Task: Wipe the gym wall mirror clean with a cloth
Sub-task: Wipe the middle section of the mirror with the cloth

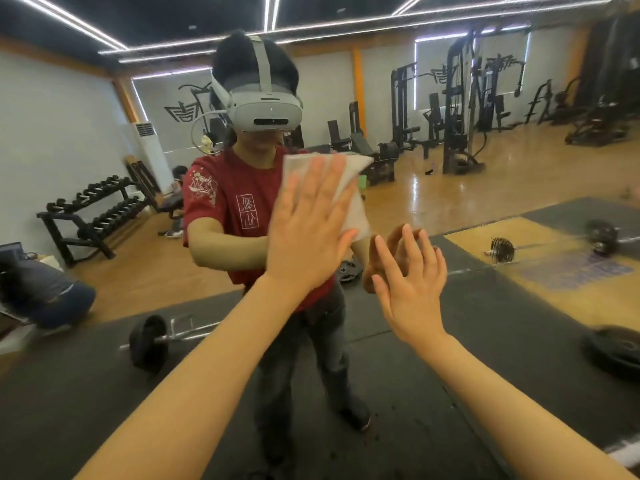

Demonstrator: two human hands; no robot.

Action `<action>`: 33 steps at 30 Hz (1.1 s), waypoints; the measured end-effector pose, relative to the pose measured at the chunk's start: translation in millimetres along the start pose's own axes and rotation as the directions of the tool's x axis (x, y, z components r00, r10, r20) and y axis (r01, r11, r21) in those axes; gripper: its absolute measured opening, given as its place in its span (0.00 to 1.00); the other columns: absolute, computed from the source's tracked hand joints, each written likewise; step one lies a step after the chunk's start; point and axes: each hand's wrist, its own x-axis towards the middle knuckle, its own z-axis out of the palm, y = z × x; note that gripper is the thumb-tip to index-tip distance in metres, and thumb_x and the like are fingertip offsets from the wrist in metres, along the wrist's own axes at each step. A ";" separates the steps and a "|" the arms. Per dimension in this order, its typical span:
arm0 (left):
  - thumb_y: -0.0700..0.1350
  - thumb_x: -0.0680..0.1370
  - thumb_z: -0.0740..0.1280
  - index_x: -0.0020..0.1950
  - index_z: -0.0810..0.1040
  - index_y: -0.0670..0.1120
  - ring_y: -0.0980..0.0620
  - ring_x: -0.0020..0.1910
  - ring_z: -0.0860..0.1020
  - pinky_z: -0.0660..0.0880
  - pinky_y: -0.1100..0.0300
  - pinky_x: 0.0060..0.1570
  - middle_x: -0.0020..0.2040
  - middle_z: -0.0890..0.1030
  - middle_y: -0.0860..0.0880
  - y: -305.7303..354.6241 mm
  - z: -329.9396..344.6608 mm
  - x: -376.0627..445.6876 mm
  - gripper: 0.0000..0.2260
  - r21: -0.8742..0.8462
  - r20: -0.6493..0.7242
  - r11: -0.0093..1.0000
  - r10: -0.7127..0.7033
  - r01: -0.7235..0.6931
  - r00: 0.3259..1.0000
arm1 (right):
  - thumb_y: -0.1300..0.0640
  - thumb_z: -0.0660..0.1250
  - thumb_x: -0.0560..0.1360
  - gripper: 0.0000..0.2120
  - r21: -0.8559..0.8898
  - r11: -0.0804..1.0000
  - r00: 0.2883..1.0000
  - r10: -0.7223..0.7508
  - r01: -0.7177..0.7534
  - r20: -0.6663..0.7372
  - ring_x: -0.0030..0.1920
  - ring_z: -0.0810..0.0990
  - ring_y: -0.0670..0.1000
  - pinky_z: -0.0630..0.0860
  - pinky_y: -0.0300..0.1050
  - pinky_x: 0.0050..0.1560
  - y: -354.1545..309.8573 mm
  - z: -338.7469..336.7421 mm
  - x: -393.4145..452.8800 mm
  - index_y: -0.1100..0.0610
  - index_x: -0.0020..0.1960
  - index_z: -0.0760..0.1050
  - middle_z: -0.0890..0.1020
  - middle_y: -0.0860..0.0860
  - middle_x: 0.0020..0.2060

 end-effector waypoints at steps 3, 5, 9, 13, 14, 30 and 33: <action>0.60 0.81 0.57 0.81 0.47 0.46 0.41 0.79 0.44 0.43 0.44 0.77 0.81 0.46 0.42 0.0 -7.1 15.3 0.35 -0.002 0.029 0.993 0.120 -0.120 0.992 | 0.47 0.57 0.80 0.26 0.009 1.000 1.000 -0.017 0.017 0.010 0.75 0.57 0.64 0.59 0.69 0.70 3.2 -4.3 -1.2 0.48 0.77 0.59 0.58 0.58 0.76; 0.61 0.81 0.55 0.81 0.45 0.46 0.41 0.79 0.45 0.41 0.44 0.76 0.81 0.46 0.41 -19.1 -16.5 25.8 0.35 0.020 0.006 0.996 0.087 -0.087 0.996 | 0.47 0.56 0.81 0.26 0.007 1.000 1.000 -0.025 0.025 0.016 0.75 0.57 0.64 0.58 0.69 0.70 3.7 -4.5 -0.5 0.48 0.77 0.59 0.57 0.58 0.76; 0.61 0.81 0.53 0.81 0.46 0.47 0.39 0.79 0.48 0.42 0.44 0.76 0.81 0.49 0.40 -44.8 -26.2 47.5 0.34 -0.006 -0.082 0.990 -0.141 0.141 0.987 | 0.47 0.56 0.81 0.25 0.005 1.000 1.000 -0.009 0.009 0.014 0.75 0.57 0.65 0.57 0.69 0.70 2.8 -1.3 0.0 0.48 0.77 0.59 0.58 0.58 0.76; 0.57 0.79 0.59 0.81 0.51 0.45 0.39 0.79 0.49 0.41 0.43 0.76 0.80 0.50 0.41 -4.1 9.5 -21.6 0.34 -0.029 -0.011 0.991 0.132 -0.133 0.991 | 0.49 0.56 0.81 0.25 0.014 1.000 1.000 -0.019 0.019 0.005 0.75 0.57 0.65 0.56 0.68 0.70 5.2 1.0 -1.5 0.49 0.77 0.60 0.58 0.58 0.76; 0.55 0.78 0.60 0.81 0.53 0.45 0.39 0.79 0.49 0.40 0.44 0.76 0.80 0.49 0.43 9.1 20.3 -53.4 0.34 -0.046 0.036 0.970 0.241 -0.239 0.970 | 0.49 0.57 0.81 0.25 0.016 1.000 1.000 -0.023 0.023 0.003 0.75 0.57 0.65 0.56 0.68 0.70 5.6 1.3 -1.6 0.49 0.77 0.60 0.58 0.59 0.76; 0.57 0.77 0.58 0.80 0.51 0.49 0.39 0.78 0.48 0.40 0.44 0.76 0.81 0.42 0.45 4.5 56.0 -193.1 0.35 -0.023 0.076 1.000 -0.001 0.003 0.997 | 0.50 0.56 0.82 0.24 0.009 0.999 0.999 -0.051 0.051 0.008 0.76 0.56 0.64 0.58 0.69 0.70 11.4 0.7 -2.8 0.49 0.78 0.59 0.59 0.60 0.77; 0.56 0.77 0.58 0.78 0.57 0.49 0.40 0.77 0.50 0.42 0.44 0.76 0.81 0.40 0.46 28.1 61.8 -221.3 0.31 -0.022 0.144 1.000 0.008 -0.005 0.990 | 0.49 0.55 0.82 0.24 0.010 0.998 0.998 -0.055 0.055 0.023 0.76 0.55 0.64 0.58 0.69 0.70 11.4 -2.1 -2.9 0.49 0.78 0.59 0.58 0.60 0.77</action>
